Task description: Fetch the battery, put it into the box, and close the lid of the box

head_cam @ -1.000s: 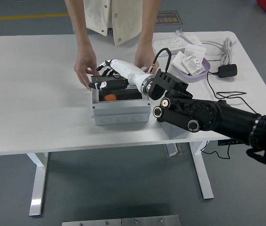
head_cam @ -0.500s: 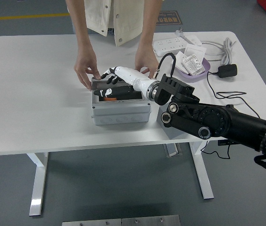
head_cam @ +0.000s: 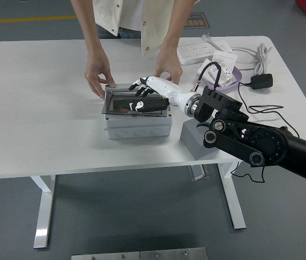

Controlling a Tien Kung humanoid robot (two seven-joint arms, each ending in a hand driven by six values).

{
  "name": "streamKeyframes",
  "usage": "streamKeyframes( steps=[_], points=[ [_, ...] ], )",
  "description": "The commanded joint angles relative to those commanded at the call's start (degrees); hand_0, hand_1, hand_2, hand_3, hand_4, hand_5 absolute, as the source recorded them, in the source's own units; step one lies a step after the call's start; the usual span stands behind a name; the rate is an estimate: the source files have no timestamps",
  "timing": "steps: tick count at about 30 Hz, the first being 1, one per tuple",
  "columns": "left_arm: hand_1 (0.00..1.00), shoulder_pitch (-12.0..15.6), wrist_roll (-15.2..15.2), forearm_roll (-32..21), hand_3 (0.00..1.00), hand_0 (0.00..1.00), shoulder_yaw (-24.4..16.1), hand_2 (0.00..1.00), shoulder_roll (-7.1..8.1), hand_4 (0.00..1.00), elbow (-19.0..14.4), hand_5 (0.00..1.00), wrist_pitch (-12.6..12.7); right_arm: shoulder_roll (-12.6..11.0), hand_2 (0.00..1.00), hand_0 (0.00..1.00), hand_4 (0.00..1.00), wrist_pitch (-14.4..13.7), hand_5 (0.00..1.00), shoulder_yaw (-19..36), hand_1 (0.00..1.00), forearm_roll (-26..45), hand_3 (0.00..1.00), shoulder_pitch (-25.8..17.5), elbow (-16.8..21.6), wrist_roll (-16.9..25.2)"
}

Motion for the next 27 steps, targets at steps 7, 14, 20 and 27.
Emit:
streamKeyframes(
  steps=[7,14,20,27],
  points=[
    [0.630,0.3,0.1,0.0,0.564,0.574,-0.2,0.606,-0.28,0.650,0.0,0.002,-0.1,-4.3,0.712,0.773,0.919,6.1,0.742,11.7,0.692,-8.6,0.789,-7.4,8.1,-2.6],
    [0.630,0.6,0.1,-0.6,0.563,0.574,0.0,0.606,-0.73,0.650,0.0,0.002,-0.3,-5.4,0.700,0.770,0.919,-0.3,0.746,23.6,0.681,-7.3,0.778,-16.4,12.7,4.2],
    [0.630,0.8,0.0,-1.2,0.563,0.574,0.3,0.606,-1.07,0.650,0.0,0.002,-0.3,-3.4,0.679,0.748,0.925,-8.7,0.752,32.7,0.666,-2.0,0.732,-24.4,12.7,12.6],
    [0.630,1.0,-0.1,-1.7,0.563,0.574,0.7,0.606,-1.02,0.647,0.0,0.002,-0.4,-2.8,0.564,0.576,0.884,-17.3,0.694,39.8,0.514,5.2,0.613,-32.0,14.5,21.3]
  ],
)
